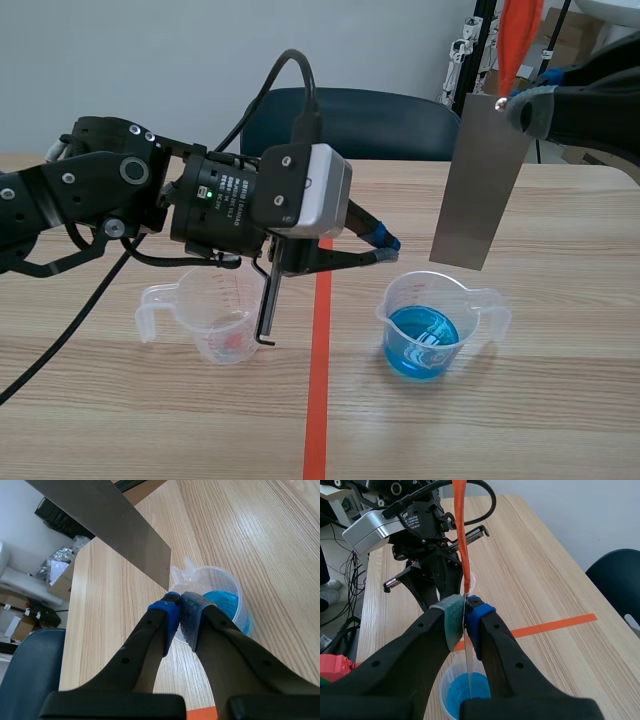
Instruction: Do the redox reaction experiment. lower the plate into the blue solution
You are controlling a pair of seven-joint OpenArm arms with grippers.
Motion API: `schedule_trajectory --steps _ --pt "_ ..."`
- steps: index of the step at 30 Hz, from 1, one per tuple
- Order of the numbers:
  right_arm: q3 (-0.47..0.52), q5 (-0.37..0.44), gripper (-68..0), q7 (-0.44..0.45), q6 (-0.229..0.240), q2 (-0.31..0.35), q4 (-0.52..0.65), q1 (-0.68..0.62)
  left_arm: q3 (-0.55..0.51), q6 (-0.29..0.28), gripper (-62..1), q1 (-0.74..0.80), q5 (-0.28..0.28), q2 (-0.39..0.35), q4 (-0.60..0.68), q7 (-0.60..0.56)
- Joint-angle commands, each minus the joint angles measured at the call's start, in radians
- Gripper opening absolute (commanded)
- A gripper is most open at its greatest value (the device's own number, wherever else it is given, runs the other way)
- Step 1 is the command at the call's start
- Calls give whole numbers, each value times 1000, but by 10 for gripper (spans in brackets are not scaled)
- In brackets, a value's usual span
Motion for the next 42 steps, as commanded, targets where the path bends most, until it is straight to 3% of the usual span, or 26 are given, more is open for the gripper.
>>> schedule_trajectory --steps 1,25,30,37,42 --pt "-13 15 -657 15 12 16 5 14 -2 6 -582 -8 -16 7 11 -14" --pt "-13 16 -657 16 12 16 6 14 -2 8 -582 -2 -17 2 11 -14" --pt "-13 16 -657 20 12 16 6 14 -2 33 -582 11 -21 2 11 -15" --pt "-13 19 -657 27 12 16 6 14 -3 59 -582 13 -172 -54 11 -22" --pt "-13 19 -658 27 12 16 6 14 -6 114 -582 53 -183 -113 11 -34"
